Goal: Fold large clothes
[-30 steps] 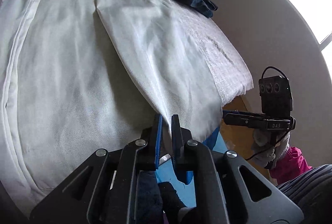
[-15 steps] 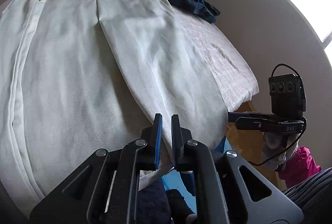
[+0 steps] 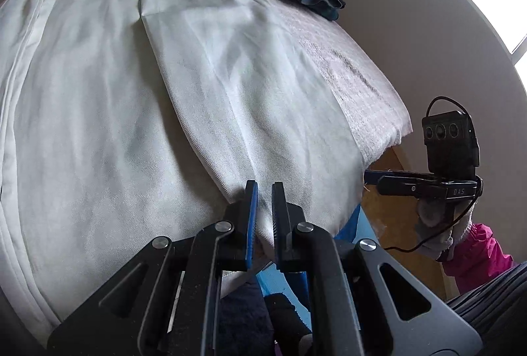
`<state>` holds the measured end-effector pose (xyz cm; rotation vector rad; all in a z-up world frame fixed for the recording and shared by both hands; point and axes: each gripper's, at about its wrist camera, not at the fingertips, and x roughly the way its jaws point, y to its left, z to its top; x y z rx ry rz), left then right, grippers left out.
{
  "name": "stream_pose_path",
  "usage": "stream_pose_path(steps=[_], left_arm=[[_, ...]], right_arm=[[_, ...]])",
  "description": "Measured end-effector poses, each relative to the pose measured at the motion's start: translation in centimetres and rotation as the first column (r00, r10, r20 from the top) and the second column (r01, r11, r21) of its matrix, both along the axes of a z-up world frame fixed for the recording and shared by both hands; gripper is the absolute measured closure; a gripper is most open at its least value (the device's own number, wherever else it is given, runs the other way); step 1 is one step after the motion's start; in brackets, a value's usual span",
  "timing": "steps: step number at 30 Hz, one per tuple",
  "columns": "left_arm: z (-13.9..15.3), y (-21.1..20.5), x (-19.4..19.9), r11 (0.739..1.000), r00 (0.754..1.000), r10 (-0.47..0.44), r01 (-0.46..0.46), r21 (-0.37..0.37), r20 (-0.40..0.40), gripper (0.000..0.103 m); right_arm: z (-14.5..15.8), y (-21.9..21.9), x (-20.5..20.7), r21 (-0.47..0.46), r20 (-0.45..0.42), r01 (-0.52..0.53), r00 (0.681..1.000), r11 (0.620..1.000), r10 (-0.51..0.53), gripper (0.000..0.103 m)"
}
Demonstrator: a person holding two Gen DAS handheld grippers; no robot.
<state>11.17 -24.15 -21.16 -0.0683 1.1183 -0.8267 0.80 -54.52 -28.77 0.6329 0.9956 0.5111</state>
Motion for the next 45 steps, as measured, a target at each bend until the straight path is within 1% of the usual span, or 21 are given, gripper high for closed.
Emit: stream_pose_path(steps=[3,5,6,7,9,11,14,18,19,20,21,22,24,26,28,29,32,36,40,42,45], left_arm=[[0.1,-0.1,0.1,1.000,1.000,-0.002,0.002,0.005,0.002,0.098],[0.2,0.0,0.2,1.000,1.000,-0.002,0.002,0.005,0.002,0.098],[0.3,0.0,0.2,1.000,1.000,-0.004,0.004,0.002,0.000,0.098],[0.2,-0.1,0.2,1.000,1.000,-0.008,0.008,-0.002,-0.004,0.098],[0.1,-0.2,0.1,1.000,1.000,-0.014,0.014,-0.003,-0.008,0.098],[-0.1,-0.5,0.0,1.000,1.000,-0.021,0.021,-0.002,-0.012,0.098],[-0.1,-0.8,-0.3,0.999,0.999,-0.035,0.035,0.002,-0.009,0.098],[0.3,-1.0,-0.6,0.999,0.999,-0.049,0.049,-0.010,-0.003,0.098],[0.5,-1.0,-0.6,0.999,0.999,-0.048,0.048,-0.018,0.005,0.098],[0.7,-1.1,-0.6,0.999,0.999,-0.043,0.043,-0.032,0.014,0.098],[0.9,-1.1,-0.5,0.999,0.999,-0.035,0.035,-0.041,0.019,0.098],[1.0,-1.2,-0.4,0.998,0.999,-0.025,0.026,-0.049,0.020,0.098],[0.6,-1.3,-0.4,0.998,1.000,0.000,0.001,-0.057,0.018,0.098],[-0.8,-1.7,-0.7,0.998,1.000,0.000,-0.001,-0.057,-0.022,0.098],[-1.2,-1.7,-1.2,0.997,1.000,0.005,-0.004,-0.071,0.002,0.098],[-1.0,-1.8,-1.3,0.998,1.000,-0.004,0.004,-0.065,0.010,0.098],[-0.1,-0.8,-0.7,0.995,0.999,-0.012,0.008,-0.096,-0.045,0.098],[3.1,3.4,-0.6,0.987,0.999,0.037,-0.039,-0.157,-0.013,0.098],[5.7,9.3,-0.3,0.969,0.991,0.132,-0.127,-0.212,0.010,0.098],[6.8,12.3,-0.1,0.954,0.981,0.191,-0.182,-0.240,0.018,0.098],[8.0,16.7,0.3,0.924,0.960,0.279,-0.262,-0.277,0.024,0.098]], right_arm=[[-0.2,1.0,0.3,0.040,-0.008,-0.057,0.998,0.998,0.057,0.045],[0.6,1.5,-0.2,0.051,0.027,-0.098,0.995,0.994,0.096,0.046],[1.1,1.4,-0.6,0.071,0.046,-0.111,0.993,0.991,0.108,0.052],[1.5,1.1,-0.8,0.110,0.063,-0.117,0.992,0.987,0.111,0.057],[2.1,0.7,-0.8,0.150,0.084,-0.105,0.992,0.983,0.093,0.057],[2.2,0.9,-0.4,0.119,0.080,-0.093,0.993,0.989,0.084,0.057],[1.0,1.6,0.8,0.061,0.030,-0.054,0.998,0.997,0.053,0.056],[0.8,1.6,0.8,0.091,0.022,-0.034,0.999,0.995,0.032,0.056],[1.0,2.0,1.0,0.090,0.021,-0.029,0.999,0.996,0.028,0.059],[1.2,2.2,1.1,0.071,0.019,-0.027,0.999,0.997,0.026,0.067],[1.6,2.5,1.1,0.045,0.016,-0.027,1.000,0.999,0.027,0.081],[2.1,2.9,1.2,0.023,0.017,-0.024,1.000,0.999,0.024,0.089],[3.3,3.5,1.4,-0.039,0.013,-0.019,1.000,0.999,0.019,0.093],[4.7,4.3,1.8,-0.107,0.005,-0.020,1.000,0.994,0.021,0.094],[6.2,5.4,2.4,-0.185,-0.010,-0.031,1.000,0.982,0.030,0.095],[6.9,6.1,2.7,-0.229,-0.018,-0.043,0.999,0.972,0.040,0.095],[9.1,9.0,3.9,-0.391,-0.039,-0.099,0.995,0.915,0.092,0.096],[11.6,13.0,5.2,-0.551,-0.052,-0.159,0.986,0.819,0.157,0.096],[13.3,16.6,5.2,-0.695,-0.048,-0.201,0.971,0.690,0.234,0.096],[14.2,18.3,5.2,-0.724,-0.041,-0.210,0.964,0.657,0.264,0.096],[15.1,21.2,5.2,-0.782,-0.024,-0.221,0.945,0.583,0.325,0.096]])
